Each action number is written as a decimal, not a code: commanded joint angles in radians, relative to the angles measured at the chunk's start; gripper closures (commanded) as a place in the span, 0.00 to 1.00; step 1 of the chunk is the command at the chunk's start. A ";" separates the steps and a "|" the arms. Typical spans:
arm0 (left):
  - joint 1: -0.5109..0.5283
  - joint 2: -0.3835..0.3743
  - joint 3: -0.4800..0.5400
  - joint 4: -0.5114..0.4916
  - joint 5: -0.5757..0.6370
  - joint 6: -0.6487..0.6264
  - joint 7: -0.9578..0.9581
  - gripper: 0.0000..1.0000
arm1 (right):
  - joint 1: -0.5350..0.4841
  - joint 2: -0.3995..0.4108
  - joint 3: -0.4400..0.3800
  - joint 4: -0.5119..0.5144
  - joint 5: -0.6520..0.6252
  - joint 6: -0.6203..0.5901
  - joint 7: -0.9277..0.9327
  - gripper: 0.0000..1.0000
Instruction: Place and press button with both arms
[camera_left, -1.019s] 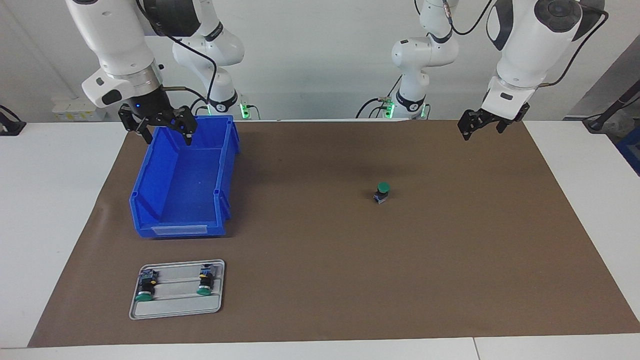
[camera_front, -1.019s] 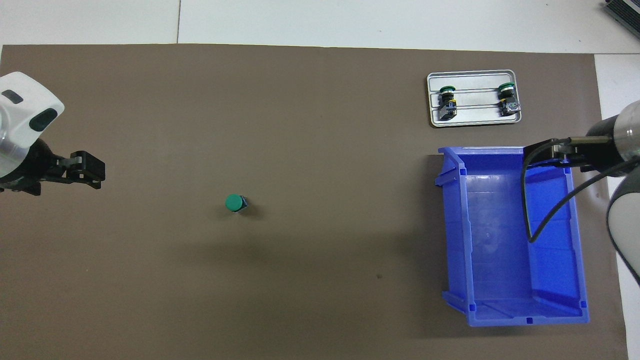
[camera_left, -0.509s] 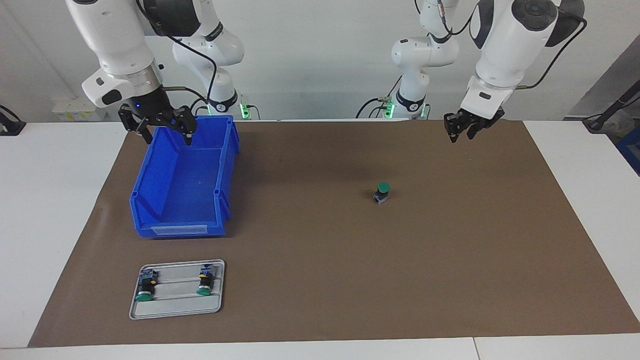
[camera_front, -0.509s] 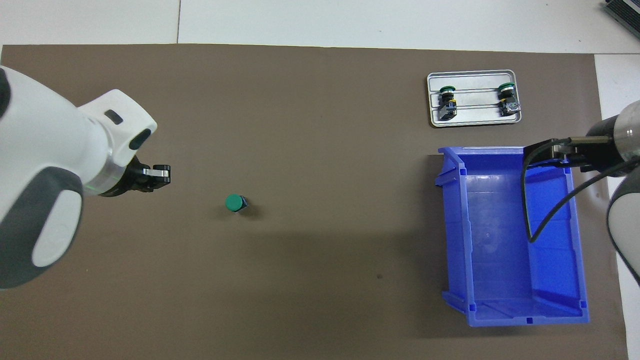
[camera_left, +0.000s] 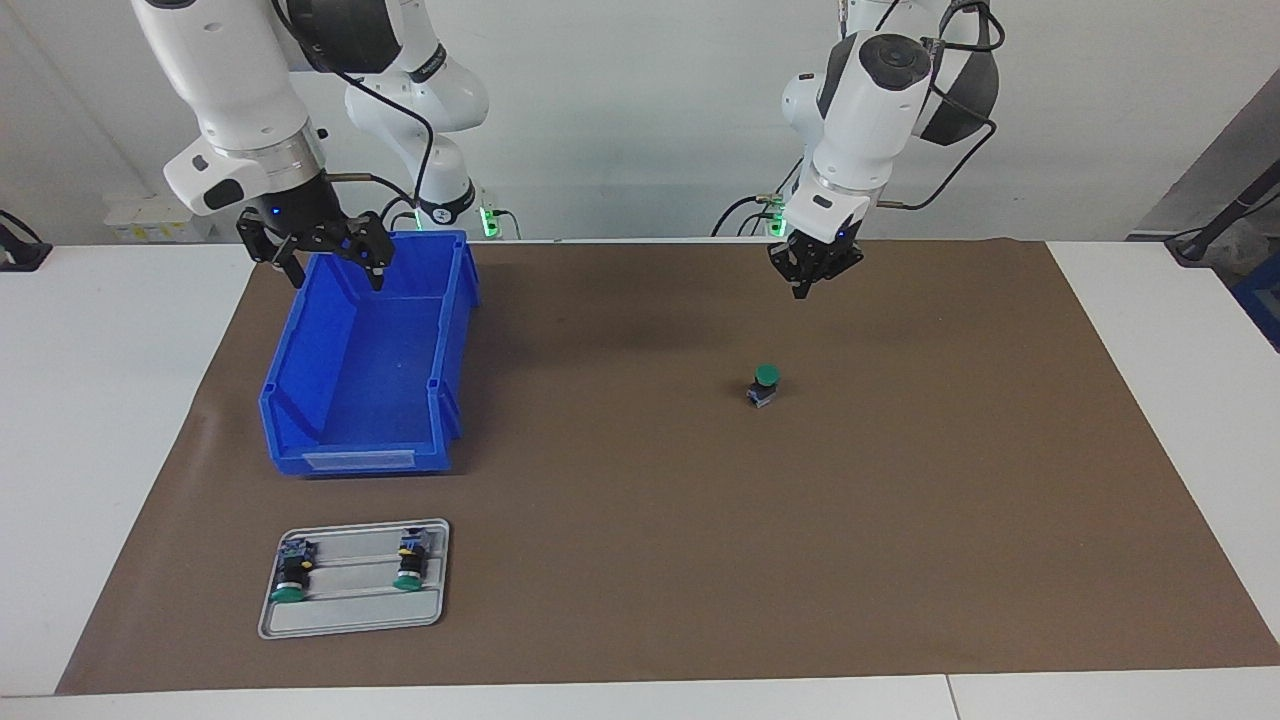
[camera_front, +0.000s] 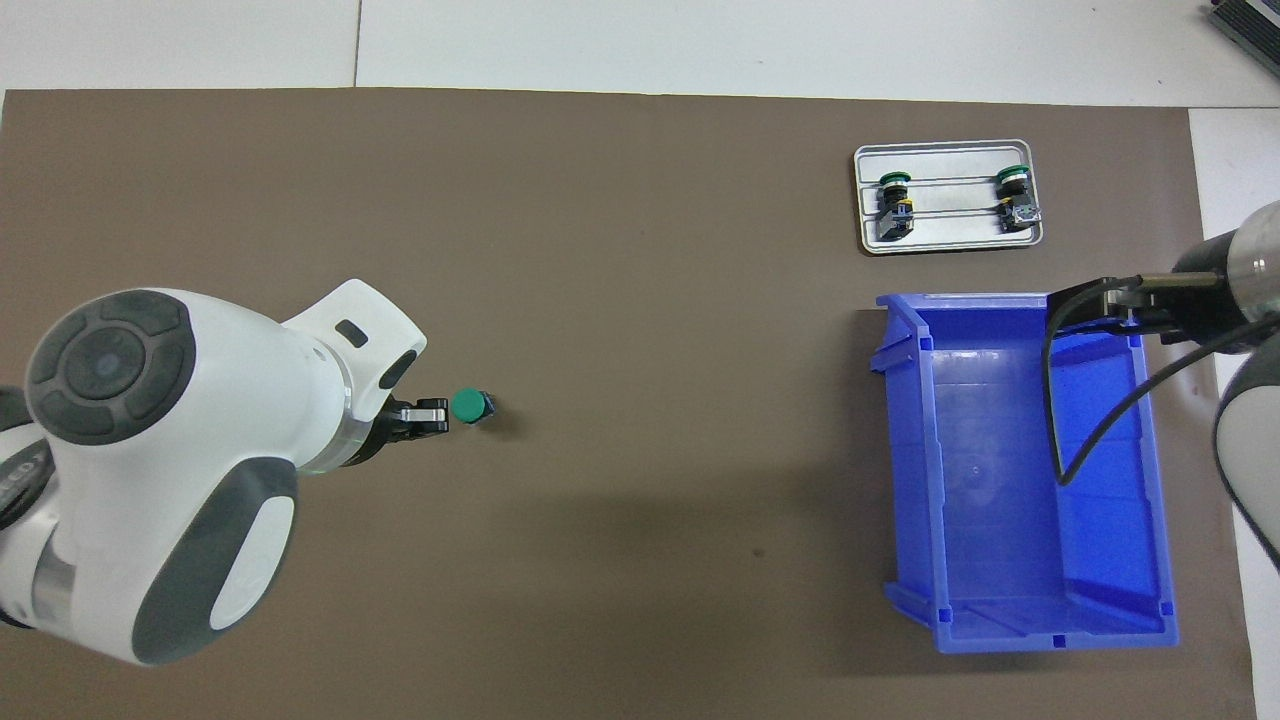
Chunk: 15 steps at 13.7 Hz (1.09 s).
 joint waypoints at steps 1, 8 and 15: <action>-0.049 0.059 0.017 -0.028 -0.013 0.103 -0.016 1.00 | -0.003 -0.011 0.000 -0.011 0.011 -0.003 0.007 0.00; -0.035 0.131 0.020 -0.111 -0.011 0.301 0.002 1.00 | -0.002 -0.011 0.000 -0.011 0.011 -0.003 0.007 0.00; -0.043 0.139 0.018 -0.211 -0.011 0.426 0.014 1.00 | -0.002 -0.011 0.000 -0.011 0.011 -0.003 0.007 0.00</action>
